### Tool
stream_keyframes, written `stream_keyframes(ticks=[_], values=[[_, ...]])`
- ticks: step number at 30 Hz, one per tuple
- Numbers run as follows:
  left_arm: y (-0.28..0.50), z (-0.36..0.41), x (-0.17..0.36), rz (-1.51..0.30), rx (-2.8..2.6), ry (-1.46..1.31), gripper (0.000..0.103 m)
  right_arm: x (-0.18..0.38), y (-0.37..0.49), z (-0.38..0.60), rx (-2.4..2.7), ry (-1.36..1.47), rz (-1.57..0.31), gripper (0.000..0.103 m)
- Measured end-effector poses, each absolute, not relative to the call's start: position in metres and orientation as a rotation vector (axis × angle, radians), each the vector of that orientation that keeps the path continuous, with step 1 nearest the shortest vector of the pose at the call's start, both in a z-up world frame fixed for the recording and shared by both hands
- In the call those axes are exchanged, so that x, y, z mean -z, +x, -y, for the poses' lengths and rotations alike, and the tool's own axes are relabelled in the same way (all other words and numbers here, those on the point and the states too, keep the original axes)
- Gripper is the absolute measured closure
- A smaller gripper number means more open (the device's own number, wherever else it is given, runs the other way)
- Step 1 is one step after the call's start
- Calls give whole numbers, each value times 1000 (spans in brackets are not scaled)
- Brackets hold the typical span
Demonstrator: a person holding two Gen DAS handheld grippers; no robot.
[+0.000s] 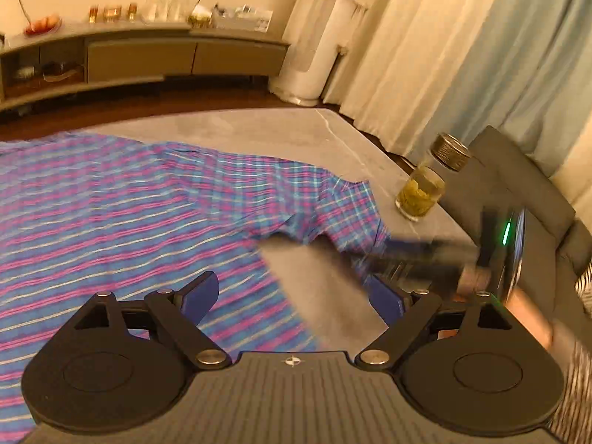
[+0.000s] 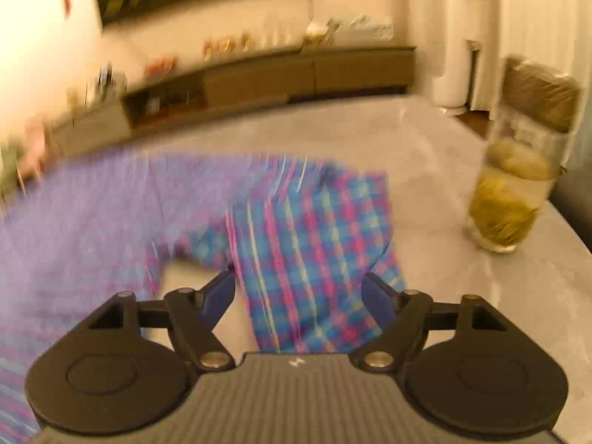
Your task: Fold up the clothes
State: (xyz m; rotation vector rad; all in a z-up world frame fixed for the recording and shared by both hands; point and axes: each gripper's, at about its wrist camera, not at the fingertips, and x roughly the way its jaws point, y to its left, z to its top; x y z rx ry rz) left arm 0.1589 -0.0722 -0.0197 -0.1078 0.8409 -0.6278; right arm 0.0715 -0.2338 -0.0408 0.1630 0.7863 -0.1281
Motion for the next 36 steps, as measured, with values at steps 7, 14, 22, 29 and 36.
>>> stream_keyframes(ticks=[7,14,22,29,36], values=[[211,160,42,-913,639,-217,14,50,68,239,132,136,-780,99],[217,184,45,-871,750,-295,12,23,45,229,40,152,-673,99],[224,198,51,-856,719,-211,69,3,33,195,-104,75,-599,99],[239,136,18,-801,601,-283,102,-5,27,198,-158,150,-597,53],[271,-4,-78,-626,324,-322,102,-9,-5,198,-185,256,-716,44]])
